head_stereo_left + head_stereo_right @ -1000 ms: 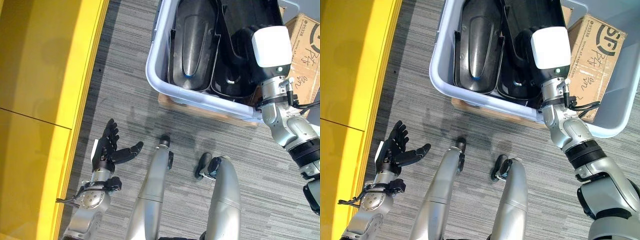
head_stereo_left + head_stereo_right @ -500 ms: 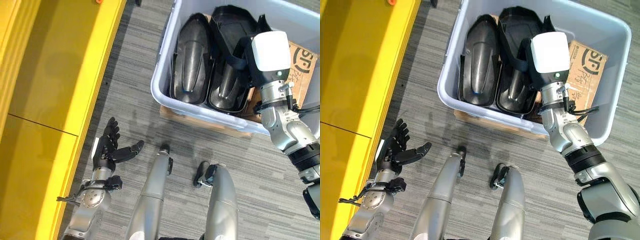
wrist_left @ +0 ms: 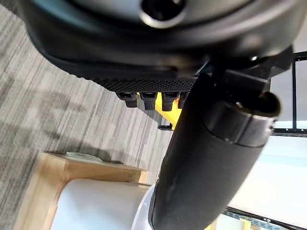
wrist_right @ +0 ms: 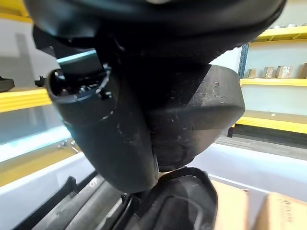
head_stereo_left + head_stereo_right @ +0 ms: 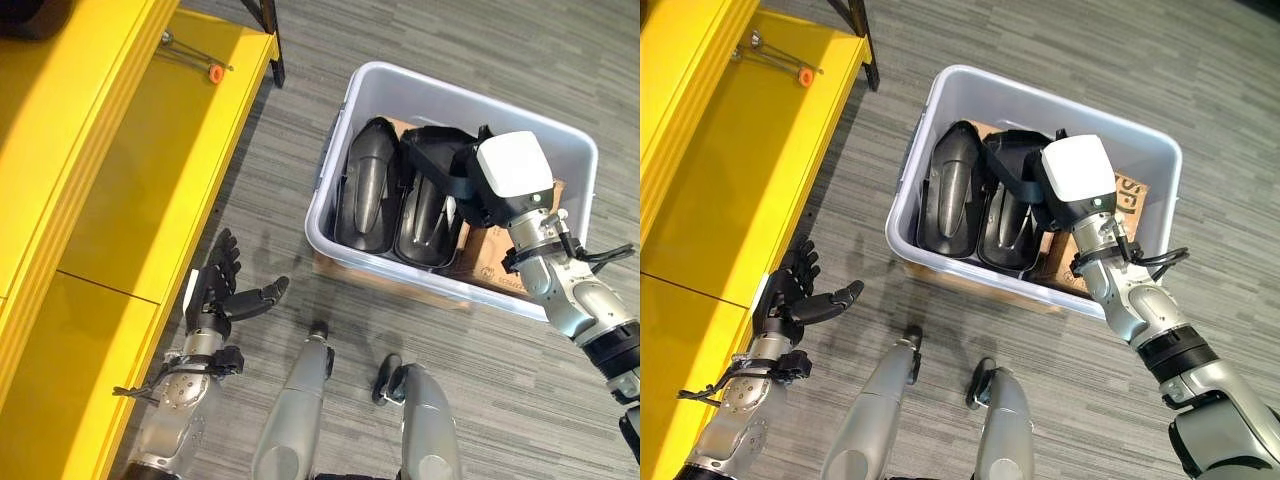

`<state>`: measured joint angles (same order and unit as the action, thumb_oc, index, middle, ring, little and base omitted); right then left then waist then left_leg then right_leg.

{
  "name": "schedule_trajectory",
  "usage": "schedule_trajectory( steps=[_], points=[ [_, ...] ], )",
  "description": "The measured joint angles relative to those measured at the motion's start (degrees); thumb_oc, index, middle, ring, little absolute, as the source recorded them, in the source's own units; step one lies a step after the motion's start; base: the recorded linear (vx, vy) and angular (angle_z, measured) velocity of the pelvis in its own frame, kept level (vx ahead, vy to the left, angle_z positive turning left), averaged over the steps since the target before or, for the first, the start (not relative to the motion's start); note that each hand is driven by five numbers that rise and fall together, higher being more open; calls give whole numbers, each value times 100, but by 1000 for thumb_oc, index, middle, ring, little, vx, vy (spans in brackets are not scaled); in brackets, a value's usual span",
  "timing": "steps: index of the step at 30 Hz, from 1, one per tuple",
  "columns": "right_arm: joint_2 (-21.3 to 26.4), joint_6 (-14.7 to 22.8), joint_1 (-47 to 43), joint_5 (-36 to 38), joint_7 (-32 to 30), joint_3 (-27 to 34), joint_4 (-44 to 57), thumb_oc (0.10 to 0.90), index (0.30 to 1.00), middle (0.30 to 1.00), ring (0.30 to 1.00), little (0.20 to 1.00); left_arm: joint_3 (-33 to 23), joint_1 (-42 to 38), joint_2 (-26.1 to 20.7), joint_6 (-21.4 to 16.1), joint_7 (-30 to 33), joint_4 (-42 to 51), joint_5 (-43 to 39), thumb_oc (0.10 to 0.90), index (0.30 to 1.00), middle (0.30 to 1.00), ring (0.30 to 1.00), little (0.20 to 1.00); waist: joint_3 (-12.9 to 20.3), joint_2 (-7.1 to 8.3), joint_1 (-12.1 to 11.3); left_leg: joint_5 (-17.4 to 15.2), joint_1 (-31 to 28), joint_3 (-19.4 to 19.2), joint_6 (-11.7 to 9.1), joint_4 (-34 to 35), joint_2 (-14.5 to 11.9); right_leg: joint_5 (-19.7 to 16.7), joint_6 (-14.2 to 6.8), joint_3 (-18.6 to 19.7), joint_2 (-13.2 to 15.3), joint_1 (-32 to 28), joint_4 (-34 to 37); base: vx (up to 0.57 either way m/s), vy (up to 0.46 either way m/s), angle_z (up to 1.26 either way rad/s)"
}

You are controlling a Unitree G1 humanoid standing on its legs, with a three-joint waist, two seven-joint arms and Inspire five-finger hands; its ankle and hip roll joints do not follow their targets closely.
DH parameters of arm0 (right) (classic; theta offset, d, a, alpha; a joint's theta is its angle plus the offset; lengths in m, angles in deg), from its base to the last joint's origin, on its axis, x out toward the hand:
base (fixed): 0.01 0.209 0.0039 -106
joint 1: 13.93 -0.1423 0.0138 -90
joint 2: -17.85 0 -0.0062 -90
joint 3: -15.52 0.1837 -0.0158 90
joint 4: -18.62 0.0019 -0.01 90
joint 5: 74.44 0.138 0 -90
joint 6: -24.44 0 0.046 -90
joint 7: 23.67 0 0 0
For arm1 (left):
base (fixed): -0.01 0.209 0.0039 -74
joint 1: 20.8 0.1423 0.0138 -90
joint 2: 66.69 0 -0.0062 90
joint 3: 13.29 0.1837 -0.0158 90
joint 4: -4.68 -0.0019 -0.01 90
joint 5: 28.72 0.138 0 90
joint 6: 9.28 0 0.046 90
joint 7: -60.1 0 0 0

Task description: Move parts from the plastic box to the shelf.

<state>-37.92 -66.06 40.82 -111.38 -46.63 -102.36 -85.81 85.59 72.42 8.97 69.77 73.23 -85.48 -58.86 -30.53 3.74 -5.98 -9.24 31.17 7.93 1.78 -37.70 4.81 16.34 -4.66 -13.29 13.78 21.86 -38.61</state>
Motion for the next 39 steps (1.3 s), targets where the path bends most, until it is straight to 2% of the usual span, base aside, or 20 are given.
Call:
schedule_trajectory(
  steps=[3, 4, 11, 14, 17, 19, 22, 26, 34, 36, 39],
  points=[
    [-2, 63, 186, -13, 87, 59, 198, 400, 300, 300, 300, 300, -79, 39, -2, 3, -12, 8, -3, 900, 1000, 1000, 1000, 1000, 8, 52, 3, 100, -458, 7, -8, 446, -100, -226, -10, -52, -135, -498, 561, 64, -28, -7],
    [-2, 140, 214, -14, 130, 73, 330, 400, 300, 300, 300, 300, -166, 91, -10, 5, -17, 9, -2, 900, 1000, 1000, 1000, 1000, 22, 119, 5, 198, -683, -17, -21, 677, -146, -343, -14, -52, -185, -704, 814, 33, -32, -15],
    [15, 387, 232, -82, 176, 540, 906, 400, 300, 300, 300, 300, -529, 220, -39, 20, -223, 12, -3, 900, 1000, 1000, 1000, 1000, 147, 396, 38, 564, -1355, -126, -112, 1624, -346, -827, 11, -46, -424, -1312, 1865, 44, -28, -14],
    [21, 436, 241, -124, 242, 696, 1012, 400, 300, 300, 300, 300, -554, 300, -25, 82, -281, 13, -4, 900, 1000, 1000, 1000, 1000, 159, 413, 110, 603, -1548, -150, -131, 1773, -383, -913, 23, -24, -477, -1512, 2092, 23, -35, -8],
    [27, 450, 254, -125, 372, 841, 1156, 400, 300, 300, 300, 300, -699, 381, -24, 184, -370, 16, -28, 900, 1000, 1000, 1000, 1000, 225, 455, 118, 766, -1815, -271, -170, 2174, -478, -1168, 27, 61, -583, -1734, 2551, 40, -30, -22],
    [26, 479, 263, -124, 414, 844, 1187, 400, 300, 300, 300, 300, -748, 420, 23, 231, -397, 21, -50, 900, 1000, 1000, 1000, 1000, 341, 457, 164, 889, -2014, -342, -176, 2453, -506, -1297, 30, 124, -618, -1880, 2797, 50, -26, -24],
    [-34, 589, 431, -119, 438, 849, 1201, 400, 300, 300, 300, 300, -769, 605, 163, 235, -492, 28, -51, 900, 1000, 1000, 1000, 1000, 814, 418, 223, 973, -2173, -417, -194, 2756, -541, -1464, 22, 176, -667, -2049, 3199, 26, -17, -12],
    [-116, 674, 546, -110, 525, 849, 1214, 400, 300, 300, 300, 300, -828, 780, 473, 241, -508, 31, -53, 900, 1000, 1000, 1000, 1000, 1262, 375, 284, 1026, -2457, -472, -227, 3027, -587, -1579, 52, 208, -730, -2326, 3541, 19, -25, -8],
    [-280, 648, 498, 23, 621, 793, 1188, 400, 300, 300, 300, 300, -878, 925, 629, 337, -454, 18, -56, 900, 1000, 1000, 1000, 1000, 1637, 288, 268, 1116, -2916, -585, -348, 3312, -776, -1601, 94, 337, -910, -2650, 3678, -30, -85, -10],
    [-316, 648, 353, 122, 626, 568, 1055, 400, 300, 300, 300, 300, -920, 985, 803, 345, -443, 14, -58, 900, 1000, 1000, 1000, 1000, 1762, 259, 276, 1109, -2952, -611, -382, 3295, -838, -1590, 117, 370, -958, -2663, 3655, -49, -105, -11],
    [-399, 673, 143, 135, 640, 355, 927, 400, 300, 300, 300, 300, -934, 1031, 858, 346, -378, -32, -59, 900, 1000, 1000, 1000, 1000, 1776, 229, 261, 1068, -3047, -655, -446, 3192, -960, -1508, 238, 450, -1080, -2670, 3444, -42, -132, -14]
  ],
)
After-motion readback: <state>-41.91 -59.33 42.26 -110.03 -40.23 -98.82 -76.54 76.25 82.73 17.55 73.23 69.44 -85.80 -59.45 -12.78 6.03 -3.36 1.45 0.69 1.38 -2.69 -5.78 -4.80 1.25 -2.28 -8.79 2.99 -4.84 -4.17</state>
